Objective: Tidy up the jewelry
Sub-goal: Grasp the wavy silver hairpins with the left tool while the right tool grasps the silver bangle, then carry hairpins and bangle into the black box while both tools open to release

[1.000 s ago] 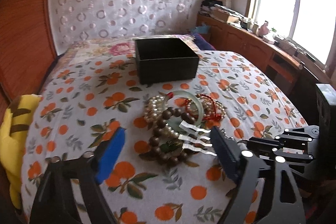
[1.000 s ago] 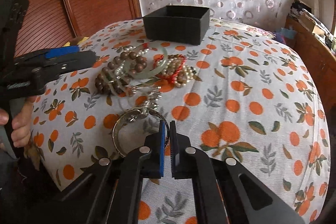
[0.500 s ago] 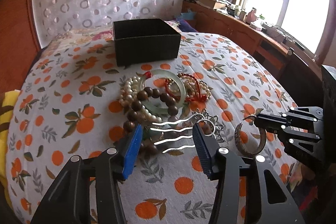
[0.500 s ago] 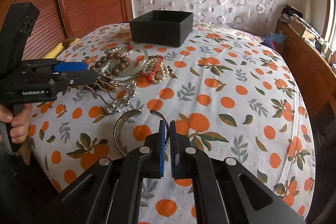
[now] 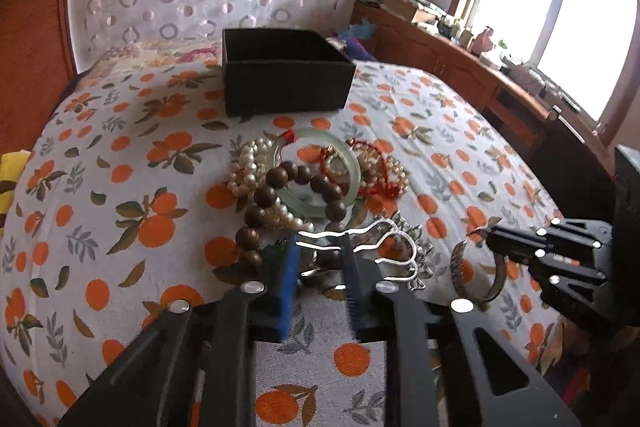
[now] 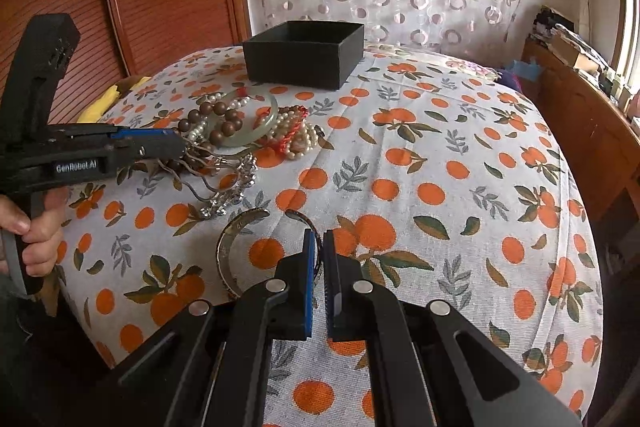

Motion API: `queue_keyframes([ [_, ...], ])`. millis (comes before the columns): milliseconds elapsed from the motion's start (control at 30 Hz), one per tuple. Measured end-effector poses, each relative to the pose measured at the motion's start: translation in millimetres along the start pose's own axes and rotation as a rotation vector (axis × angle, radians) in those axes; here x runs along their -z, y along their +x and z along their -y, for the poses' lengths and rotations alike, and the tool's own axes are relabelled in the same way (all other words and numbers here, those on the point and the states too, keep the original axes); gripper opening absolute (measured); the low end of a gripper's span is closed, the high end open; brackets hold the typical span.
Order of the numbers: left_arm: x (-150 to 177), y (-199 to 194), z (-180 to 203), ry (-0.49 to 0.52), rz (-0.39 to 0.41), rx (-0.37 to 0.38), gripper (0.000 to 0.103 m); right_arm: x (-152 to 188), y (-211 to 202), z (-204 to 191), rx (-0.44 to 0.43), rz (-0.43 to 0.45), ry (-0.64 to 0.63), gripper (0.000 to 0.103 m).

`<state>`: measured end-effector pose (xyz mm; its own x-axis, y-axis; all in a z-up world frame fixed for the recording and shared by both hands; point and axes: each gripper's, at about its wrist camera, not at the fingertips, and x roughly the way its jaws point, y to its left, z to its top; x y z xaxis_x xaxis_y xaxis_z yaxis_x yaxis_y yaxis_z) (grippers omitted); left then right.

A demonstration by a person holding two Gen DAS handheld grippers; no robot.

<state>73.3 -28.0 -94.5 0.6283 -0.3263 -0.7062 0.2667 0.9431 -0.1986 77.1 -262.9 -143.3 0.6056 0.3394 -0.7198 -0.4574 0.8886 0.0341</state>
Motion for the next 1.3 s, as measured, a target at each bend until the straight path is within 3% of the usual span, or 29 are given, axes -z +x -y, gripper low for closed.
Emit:
queue_keyframes([
  [300,-7.0,-23.9,15.9,0.009,0.064,0.127,0.001,-1.8,0.0,0.1,-0.001,0.006,0.004,0.005],
  [600,-16.4,-44.5,28.5,0.032,0.123,0.157,0.001,-12.2,-5.8,3.7,0.001,0.043,-0.007,0.005],
  [767,-35.9,-51.7,20.4,0.045,0.166,0.116,0.001,-43.0,-2.8,7.4,0.017,0.077,-0.048,0.005],
  [967,-69.2,-49.2,-1.8,0.051,0.204,0.045,0.001,-102.5,13.3,17.9,0.035,0.133,-0.092,0.005],
  [1300,-116.3,-43.0,-41.5,0.047,0.246,-0.054,0.001,-189.3,71.2,25.5,0.045,0.146,-0.143,0.005],
])
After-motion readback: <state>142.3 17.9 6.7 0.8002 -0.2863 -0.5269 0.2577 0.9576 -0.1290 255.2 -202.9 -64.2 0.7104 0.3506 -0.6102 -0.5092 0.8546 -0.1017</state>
